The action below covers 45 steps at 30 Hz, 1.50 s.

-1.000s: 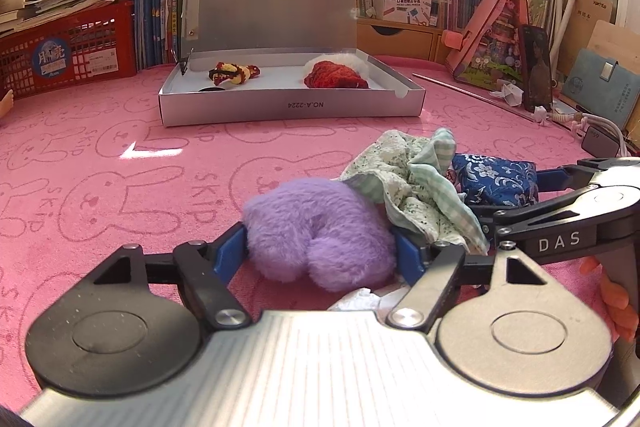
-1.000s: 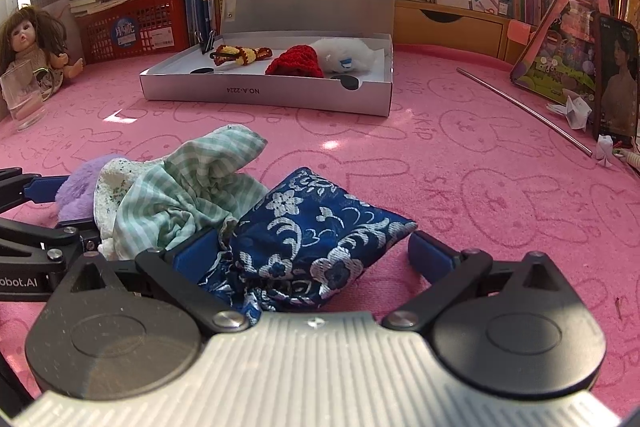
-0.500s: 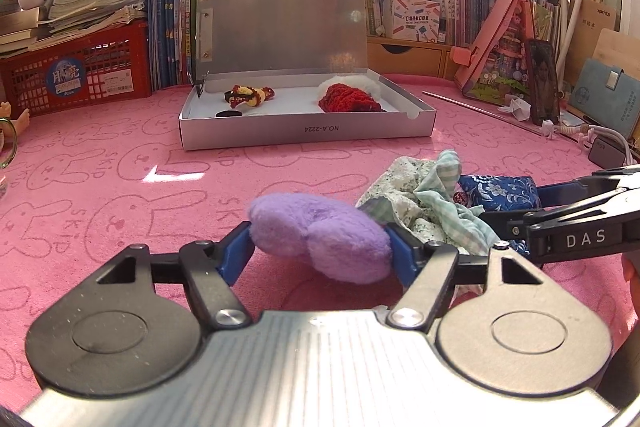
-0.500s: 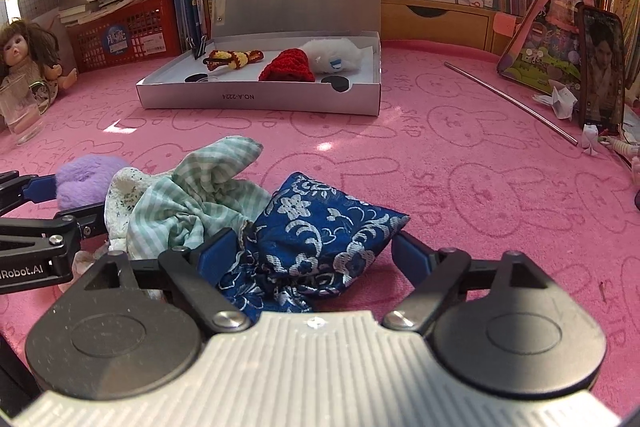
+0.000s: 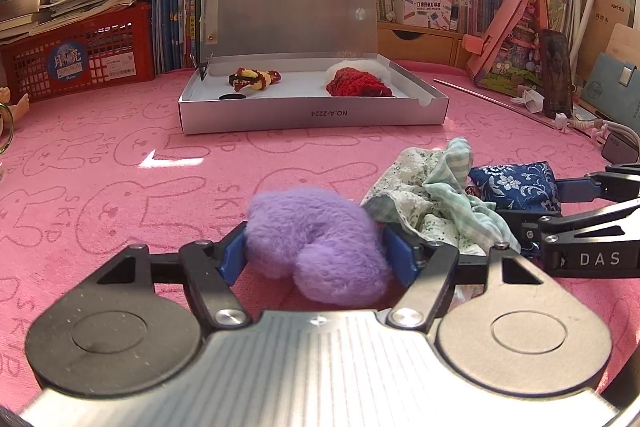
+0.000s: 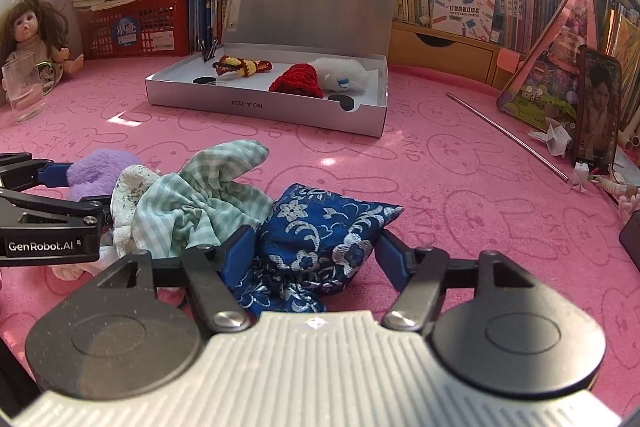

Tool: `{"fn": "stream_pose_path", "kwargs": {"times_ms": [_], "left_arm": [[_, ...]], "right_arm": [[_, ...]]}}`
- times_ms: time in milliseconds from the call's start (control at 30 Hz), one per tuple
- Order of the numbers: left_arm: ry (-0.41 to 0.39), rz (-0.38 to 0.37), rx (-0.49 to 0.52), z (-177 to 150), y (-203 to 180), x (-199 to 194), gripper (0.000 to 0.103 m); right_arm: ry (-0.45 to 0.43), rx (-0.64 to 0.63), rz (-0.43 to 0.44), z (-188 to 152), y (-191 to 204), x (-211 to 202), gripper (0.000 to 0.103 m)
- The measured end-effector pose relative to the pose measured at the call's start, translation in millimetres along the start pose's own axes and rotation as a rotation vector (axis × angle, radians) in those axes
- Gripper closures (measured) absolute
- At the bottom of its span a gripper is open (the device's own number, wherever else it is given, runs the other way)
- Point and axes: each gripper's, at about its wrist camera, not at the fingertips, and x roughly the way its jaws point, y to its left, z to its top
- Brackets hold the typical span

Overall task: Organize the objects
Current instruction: 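Close the left tool on the purple plush while the right tool grasps the blue floral pouch, then carry the purple plush in the left tool while the right tool carries the blue pouch to the box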

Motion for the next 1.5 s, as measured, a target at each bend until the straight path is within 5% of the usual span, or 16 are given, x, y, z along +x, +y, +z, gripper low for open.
{"fn": "stream_pose_path", "kwargs": {"times_ms": [133, 200, 367, 900, 1500], "left_arm": [[-0.004, -0.015, -0.022, 1, 2, -3, 0.037], [-0.012, -0.021, -0.034, 3, 4, -6, 0.038], [-0.031, -0.018, -0.057, 11, 9, -12, 0.038], [-0.095, -0.009, -0.097, 70, 40, -16, 0.038], [-0.083, -0.017, -0.181, 161, 63, 40, 0.038]], "right_arm": [[0.016, 0.016, 0.018, -4, 0, 4, 0.032], [0.01, 0.039, 0.034, -2, -3, 2, 0.042], [-0.016, 0.058, 0.036, 5, -6, -4, 0.049], [-0.109, 0.103, 0.007, 51, -29, -12, 0.05], [-0.15, 0.175, 0.093, 141, -56, 11, 0.05]]}}
